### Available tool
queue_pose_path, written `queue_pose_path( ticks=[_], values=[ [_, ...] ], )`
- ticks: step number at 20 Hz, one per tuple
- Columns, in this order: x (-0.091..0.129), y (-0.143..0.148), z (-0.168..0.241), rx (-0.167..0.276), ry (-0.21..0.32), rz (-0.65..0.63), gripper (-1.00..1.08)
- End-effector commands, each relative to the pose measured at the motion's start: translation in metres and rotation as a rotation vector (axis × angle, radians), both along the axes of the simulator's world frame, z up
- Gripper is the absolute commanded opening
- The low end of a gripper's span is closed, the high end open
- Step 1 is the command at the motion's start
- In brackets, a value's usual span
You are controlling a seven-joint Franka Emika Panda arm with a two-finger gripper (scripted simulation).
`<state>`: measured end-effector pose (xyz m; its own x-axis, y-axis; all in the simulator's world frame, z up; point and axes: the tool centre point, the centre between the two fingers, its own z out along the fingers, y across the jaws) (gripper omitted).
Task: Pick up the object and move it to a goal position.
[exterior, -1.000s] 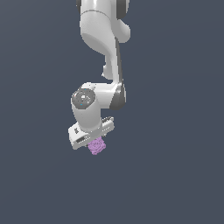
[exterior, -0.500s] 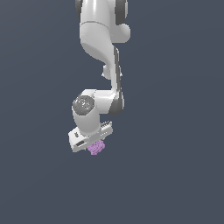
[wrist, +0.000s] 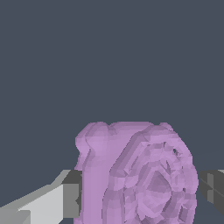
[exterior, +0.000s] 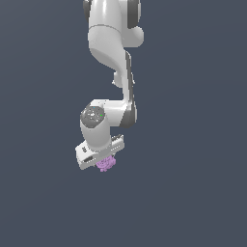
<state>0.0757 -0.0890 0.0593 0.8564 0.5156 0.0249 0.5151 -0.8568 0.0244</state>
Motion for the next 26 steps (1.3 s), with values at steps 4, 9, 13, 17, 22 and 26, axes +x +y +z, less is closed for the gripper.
queue_pose_path(
  ticks=[4, 9, 13, 17, 22, 26],
  values=[
    [-0.011, 0.006, -0.019, 0.008, 0.034, 0.005, -1.00],
    [0.000, 0.002, 0.002, 0.000, 0.000, 0.000, -1.00],
    [-0.001, 0.012, 0.013, 0.000, 0.002, 0.000, -1.00],
    [-0.004, 0.030, 0.033, 0.001, 0.004, 0.001, -1.00],
    [-0.008, 0.065, 0.072, 0.001, 0.009, 0.002, -1.00],
    [-0.011, 0.097, 0.109, 0.001, 0.013, 0.002, -1.00]
  ],
)
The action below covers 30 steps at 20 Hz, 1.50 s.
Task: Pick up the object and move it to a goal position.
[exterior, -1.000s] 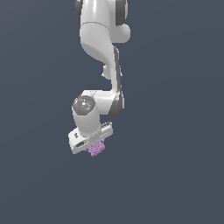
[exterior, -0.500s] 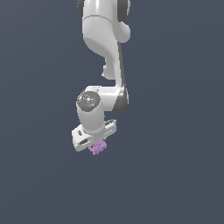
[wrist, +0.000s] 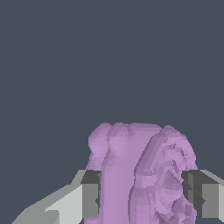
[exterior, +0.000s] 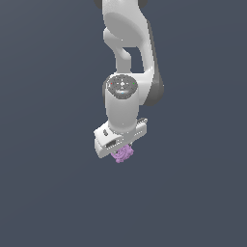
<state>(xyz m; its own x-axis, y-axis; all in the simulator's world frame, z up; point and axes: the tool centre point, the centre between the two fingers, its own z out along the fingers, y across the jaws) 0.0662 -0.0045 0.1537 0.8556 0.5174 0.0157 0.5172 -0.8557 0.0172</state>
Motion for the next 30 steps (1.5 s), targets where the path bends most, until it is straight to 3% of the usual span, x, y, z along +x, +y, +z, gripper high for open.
queue_pose_path(
  ticks=[1, 17, 30],
  values=[
    [-0.002, 0.021, 0.023, 0.000, 0.002, 0.001, -1.00],
    [-0.008, 0.139, 0.159, 0.005, 0.018, 0.003, -1.00],
    [-0.006, 0.172, 0.197, 0.007, 0.022, 0.003, -1.00]
  ],
)
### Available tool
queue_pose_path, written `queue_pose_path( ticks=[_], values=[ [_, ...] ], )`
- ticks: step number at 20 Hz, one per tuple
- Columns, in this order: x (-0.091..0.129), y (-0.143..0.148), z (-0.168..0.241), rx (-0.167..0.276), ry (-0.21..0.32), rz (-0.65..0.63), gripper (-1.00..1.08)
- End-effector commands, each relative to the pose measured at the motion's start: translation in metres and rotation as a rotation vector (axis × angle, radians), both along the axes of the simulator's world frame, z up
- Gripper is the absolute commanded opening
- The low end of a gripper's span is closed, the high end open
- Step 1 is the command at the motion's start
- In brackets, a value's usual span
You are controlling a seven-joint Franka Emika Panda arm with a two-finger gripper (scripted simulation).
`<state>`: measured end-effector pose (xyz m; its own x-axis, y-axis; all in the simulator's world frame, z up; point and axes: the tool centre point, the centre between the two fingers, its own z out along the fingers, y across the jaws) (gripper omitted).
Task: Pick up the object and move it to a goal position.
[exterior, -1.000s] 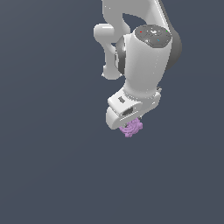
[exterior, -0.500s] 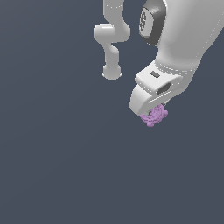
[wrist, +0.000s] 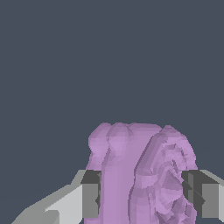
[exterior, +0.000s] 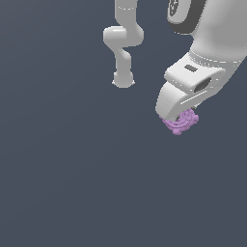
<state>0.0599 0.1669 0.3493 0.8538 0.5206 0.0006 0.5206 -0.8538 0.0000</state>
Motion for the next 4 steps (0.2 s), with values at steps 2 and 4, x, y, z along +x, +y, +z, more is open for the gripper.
queue_pose_path(
  ticks=[2, 4],
  values=[
    [0.0007, 0.0009, 0.0014, 0.000, 0.001, -0.001, -1.00],
    [0.0009, 0.0003, 0.0006, 0.000, 0.001, -0.001, -1.00]
  ],
)
